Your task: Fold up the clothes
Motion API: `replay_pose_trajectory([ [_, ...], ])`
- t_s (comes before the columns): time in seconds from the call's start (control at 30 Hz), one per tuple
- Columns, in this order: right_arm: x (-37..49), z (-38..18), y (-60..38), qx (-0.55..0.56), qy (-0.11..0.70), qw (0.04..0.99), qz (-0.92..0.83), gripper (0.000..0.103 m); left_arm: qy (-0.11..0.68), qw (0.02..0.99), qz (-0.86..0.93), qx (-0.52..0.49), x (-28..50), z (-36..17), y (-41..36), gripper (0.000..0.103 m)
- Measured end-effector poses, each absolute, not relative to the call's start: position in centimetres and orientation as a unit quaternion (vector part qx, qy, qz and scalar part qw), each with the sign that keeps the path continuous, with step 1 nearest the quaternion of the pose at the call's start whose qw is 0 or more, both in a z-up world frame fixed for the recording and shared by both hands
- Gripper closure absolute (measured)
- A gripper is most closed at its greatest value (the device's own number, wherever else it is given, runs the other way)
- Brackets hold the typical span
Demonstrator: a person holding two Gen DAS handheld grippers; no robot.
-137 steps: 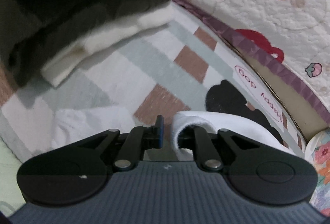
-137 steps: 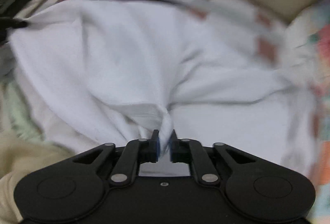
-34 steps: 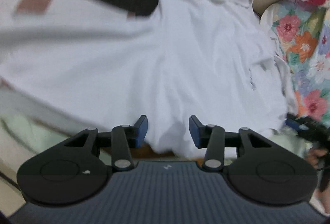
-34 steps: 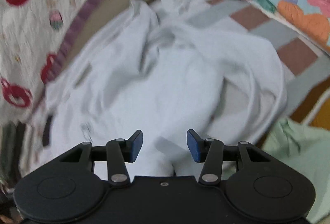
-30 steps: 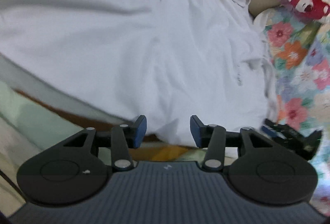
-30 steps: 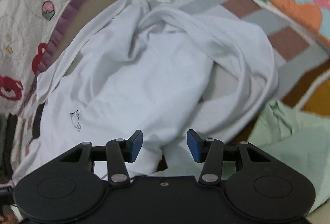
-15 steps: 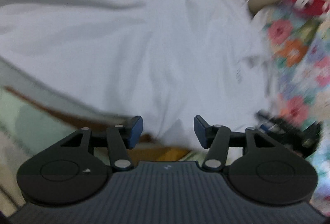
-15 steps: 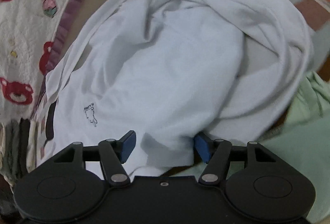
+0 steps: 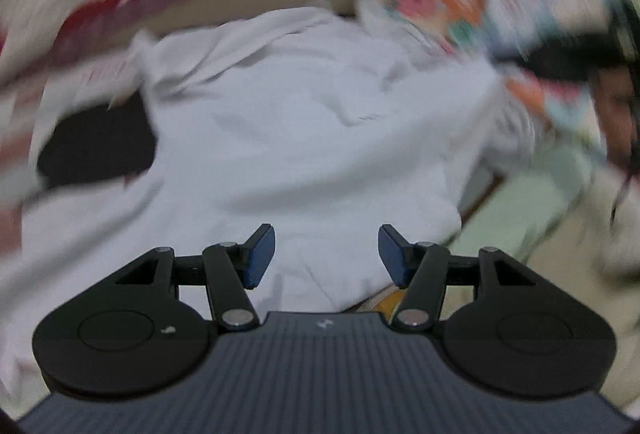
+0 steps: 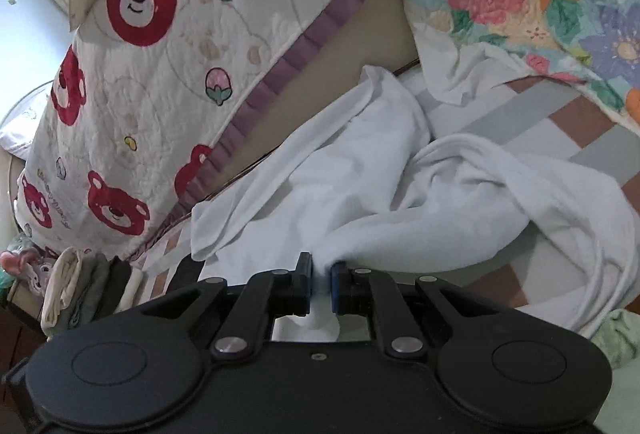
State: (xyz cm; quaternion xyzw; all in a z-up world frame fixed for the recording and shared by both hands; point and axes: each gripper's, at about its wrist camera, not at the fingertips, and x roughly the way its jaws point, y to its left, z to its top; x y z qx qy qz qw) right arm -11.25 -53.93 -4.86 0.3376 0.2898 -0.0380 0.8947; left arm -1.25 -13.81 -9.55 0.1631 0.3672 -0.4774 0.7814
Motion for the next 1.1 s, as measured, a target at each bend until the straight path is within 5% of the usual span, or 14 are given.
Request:
replay_pose_trajectory([
  [0.2, -8.4, -3.6, -54.3, 0.314, 0.284, 0.905, -0.03, 0.091, 0.349, 0.727, -0.49, 0.331, -2.6, -12.5, -18.1, 0.038],
  [0.5, -5.2, -2.6, -55.3, 0.296, 0.286, 0.911, -0.024, 0.091, 0.338, 0.763, -0.421, 0.356, -1.2, -14.0, -17.7, 0.026],
  [0.53, -5.2, -2.6, -55.3, 0.295, 0.286, 0.911, -0.023, 0.091, 0.331, 0.768, -0.414, 0.36, -1.2, -14.2, -17.6, 0.031],
  [0.6, -5.5, -2.7, -55.4, 0.298, 0.286, 0.911, -0.021, 0.091, 0.318, 0.777, -0.398, 0.369, -1.1, -14.4, -17.5, 0.089],
  [0.63, -5.8, -2.9, -55.5, 0.299, 0.286, 0.91, -0.021, 0.091, 0.313, 0.784, -0.39, 0.367, -0.9, -14.4, -17.3, 0.098],
  [0.8, -7.7, -3.6, -55.0, 0.281, 0.29, 0.915, -0.029, 0.091, 0.289, 0.843, -0.35, 0.289, 1.4, -10.4, -15.3, 0.101],
  [1.0, -13.5, 4.9, -52.0, 0.206, 0.248, 0.947, 0.017, 0.092, 0.224, 0.875, -0.389, 0.18, -2.2, 1.4, -9.2, 0.101],
  [1.1, -18.0, 4.3, -50.4, 0.231, 0.271, 0.934, 0.017, 0.092, 0.247, 0.872, -0.381, 0.185, -3.0, 0.0, -8.2, 0.101],
])
